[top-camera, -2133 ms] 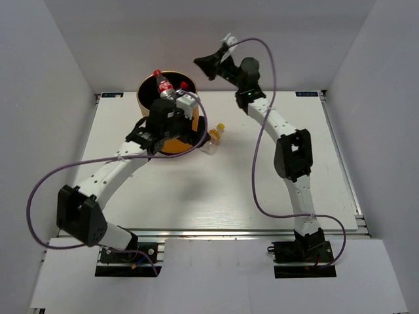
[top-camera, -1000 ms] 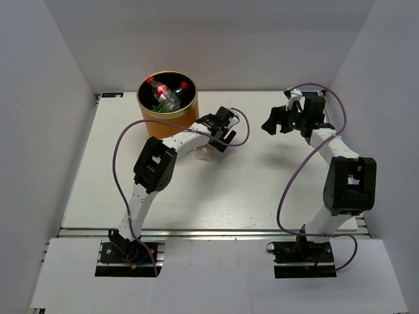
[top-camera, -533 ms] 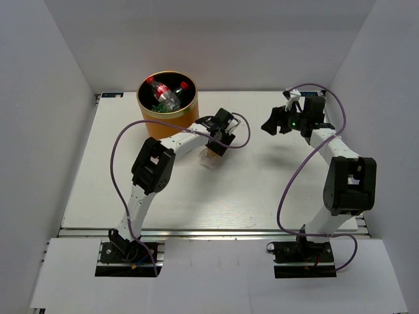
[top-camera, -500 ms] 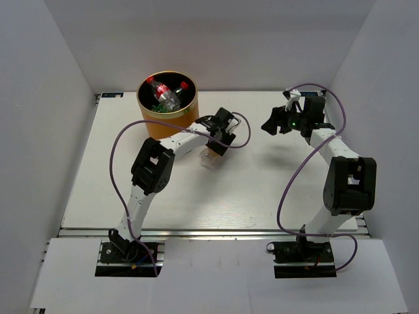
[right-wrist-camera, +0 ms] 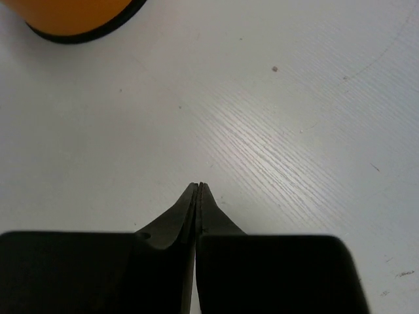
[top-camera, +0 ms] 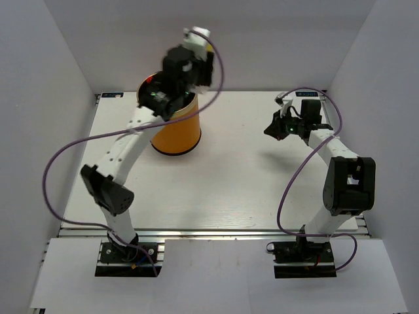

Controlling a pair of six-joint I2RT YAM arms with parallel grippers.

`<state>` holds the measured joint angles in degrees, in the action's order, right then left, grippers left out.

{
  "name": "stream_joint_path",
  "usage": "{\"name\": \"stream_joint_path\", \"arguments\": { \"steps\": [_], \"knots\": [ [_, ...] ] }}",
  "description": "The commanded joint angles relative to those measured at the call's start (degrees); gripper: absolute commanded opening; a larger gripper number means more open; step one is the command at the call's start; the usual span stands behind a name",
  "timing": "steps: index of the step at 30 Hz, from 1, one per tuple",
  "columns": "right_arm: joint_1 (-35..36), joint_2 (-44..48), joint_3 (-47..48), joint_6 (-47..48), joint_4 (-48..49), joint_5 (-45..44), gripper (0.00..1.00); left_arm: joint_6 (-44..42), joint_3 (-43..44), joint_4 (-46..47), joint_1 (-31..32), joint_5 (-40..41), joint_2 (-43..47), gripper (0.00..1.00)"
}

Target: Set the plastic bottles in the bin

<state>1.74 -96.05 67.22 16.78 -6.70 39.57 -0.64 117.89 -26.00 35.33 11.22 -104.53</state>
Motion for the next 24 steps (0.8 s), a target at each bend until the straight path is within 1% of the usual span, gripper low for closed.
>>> {"name": "stream_joint_path", "arguments": {
  "steps": [1, 5, 9, 10, 12, 13, 14, 15, 16, 17, 19, 20, 21, 23, 24],
  "knots": [
    [0.8, 1.4, -2.3, 7.0, -3.4, 1.3, 0.0, 2.7, 0.9, 2.1, -4.6, 10.5, 2.1, 0.3],
    [1.0, 2.2, -3.8, 8.0, -3.4, 0.9, 0.0, 4.6, -0.8, 2.0, -9.4, 11.9, 2.5, 0.31],
    [1.2, 1.7, -3.3, 7.5, -3.6, 1.1, 0.0, 6.4, -0.9, -0.8, -12.0, 8.4, -1.1, 0.32],
    [1.2, 1.7, -3.0, 7.3, -3.7, 1.1, 0.0, 6.4, -0.9, -0.8, -12.6, 7.9, -1.1, 0.34],
    [1.1, 1.6, -2.7, 7.5, -3.9, 1.2, 0.0, 7.7, -2.6, -0.2, -13.2, 5.8, -1.7, 0.44],
    [1.2, 1.6, -2.8, 7.5, -4.1, 1.3, 0.05, 7.7, -2.6, -0.2, -13.2, 5.3, -2.3, 0.49],
    [1.2, 1.5, -2.4, 8.1, -4.3, 1.4, 0.19, 7.7, -2.6, -0.2, -13.7, 4.7, -2.3, 0.61],
    [1.2, 1.4, -2.4, 8.4, -5.1, 1.7, 0.31, 8.2, -2.6, -0.2, -13.7, 3.9, -3.1, 0.69],
    [1.2, 1.1, -2.1, 9.4, -5.4, 2.3, 0.39, 8.7, -2.1, -1.1, -13.7, 3.9, -4.2, 0.81],
    [1.2, 1.0, -1.7, 10.4, -7.1, 2.9, 0.6, 8.7, -1.4, -1.2, -13.7, 3.4, -4.2, 1.0],
    [1.2, 0.4, -1.0, 11.0, -7.6, 3.1, 0.76, 8.7, -1.4, -2.0, -13.7, 3.4, -4.9, 1.0],
    [1.2, 0.6, -1.0, 11.3, -8.1, 3.2, 0.9, 8.7, -2.0, -2.0, -13.7, 3.4, -4.4, 1.0],
    [1.3, 0.6, -1.1, 11.4, -8.0, 3.1, 0.9, 8.2, -2.0, -1.3, -13.7, 2.8, -4.4, 1.0],
    [1.2, 0.8, -0.9, 10.8, -7.6, 1.9, 0.9, 6.9, -3.7, 0.2, -13.7, 2.3, -1.5, 1.0],
    [1.3, 0.9, -0.8, 10.6, -7.6, 1.5, 0.9, 4.8, -4.3, 0.9, -12.8, 1.8, -0.5, 1.0]
  ]
}}
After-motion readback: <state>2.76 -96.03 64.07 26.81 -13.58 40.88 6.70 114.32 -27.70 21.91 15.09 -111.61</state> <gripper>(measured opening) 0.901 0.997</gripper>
